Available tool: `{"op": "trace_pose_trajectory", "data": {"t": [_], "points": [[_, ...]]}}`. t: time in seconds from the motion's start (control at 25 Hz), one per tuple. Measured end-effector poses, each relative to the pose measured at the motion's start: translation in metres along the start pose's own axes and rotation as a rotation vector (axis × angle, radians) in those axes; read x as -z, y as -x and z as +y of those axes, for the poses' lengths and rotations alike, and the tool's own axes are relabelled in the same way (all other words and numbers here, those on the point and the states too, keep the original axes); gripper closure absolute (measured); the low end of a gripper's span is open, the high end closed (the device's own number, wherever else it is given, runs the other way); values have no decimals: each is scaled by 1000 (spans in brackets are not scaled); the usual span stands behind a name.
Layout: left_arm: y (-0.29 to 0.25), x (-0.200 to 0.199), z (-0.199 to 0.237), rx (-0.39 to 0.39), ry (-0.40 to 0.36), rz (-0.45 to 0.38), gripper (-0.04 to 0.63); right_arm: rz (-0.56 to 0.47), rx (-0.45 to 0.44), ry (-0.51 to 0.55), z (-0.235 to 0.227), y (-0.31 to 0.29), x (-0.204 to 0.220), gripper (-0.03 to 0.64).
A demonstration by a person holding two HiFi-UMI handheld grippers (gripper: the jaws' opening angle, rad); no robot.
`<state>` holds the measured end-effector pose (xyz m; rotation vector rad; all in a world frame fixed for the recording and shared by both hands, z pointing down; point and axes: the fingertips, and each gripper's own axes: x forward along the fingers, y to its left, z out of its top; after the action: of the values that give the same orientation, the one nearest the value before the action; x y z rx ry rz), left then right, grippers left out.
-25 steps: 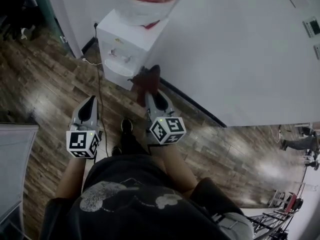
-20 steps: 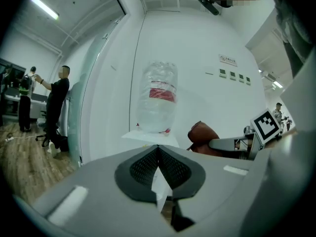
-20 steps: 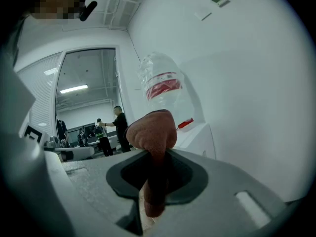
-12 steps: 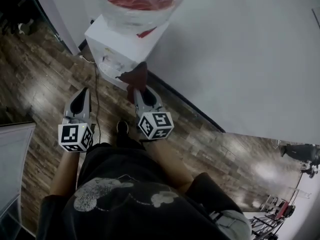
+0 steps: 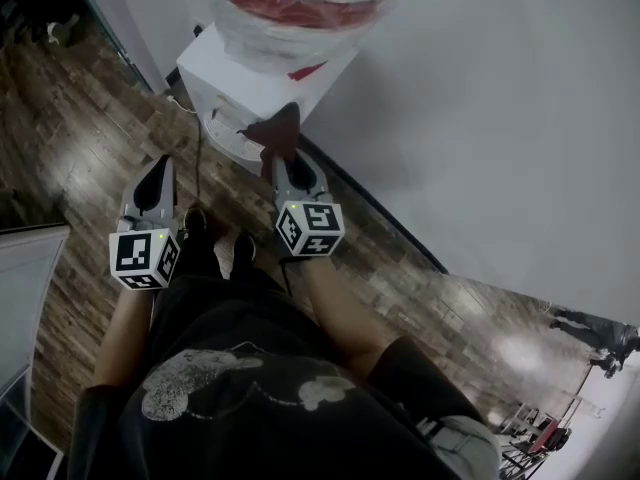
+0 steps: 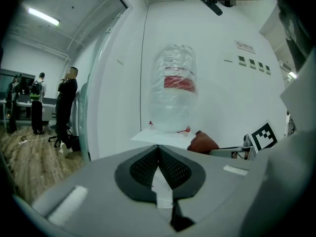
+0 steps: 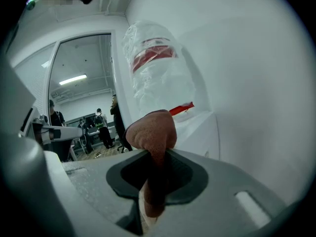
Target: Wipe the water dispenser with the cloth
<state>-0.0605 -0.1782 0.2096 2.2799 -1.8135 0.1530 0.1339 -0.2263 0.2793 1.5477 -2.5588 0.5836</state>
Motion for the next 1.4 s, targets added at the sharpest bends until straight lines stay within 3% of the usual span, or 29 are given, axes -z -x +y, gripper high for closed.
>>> {"op": "trace_pose_trajectory", "data": {"t": [0.36, 0.72, 1.4], "points": [[-23, 1, 25, 33, 17, 31, 577, 37, 66, 104, 4, -24, 5, 555], [-40, -6, 54, 71, 35, 38, 577, 32, 189, 98, 13, -31, 5, 556], [-70, -11, 112, 104, 71, 48, 577, 51, 85, 166, 85, -112, -4, 555]]}}
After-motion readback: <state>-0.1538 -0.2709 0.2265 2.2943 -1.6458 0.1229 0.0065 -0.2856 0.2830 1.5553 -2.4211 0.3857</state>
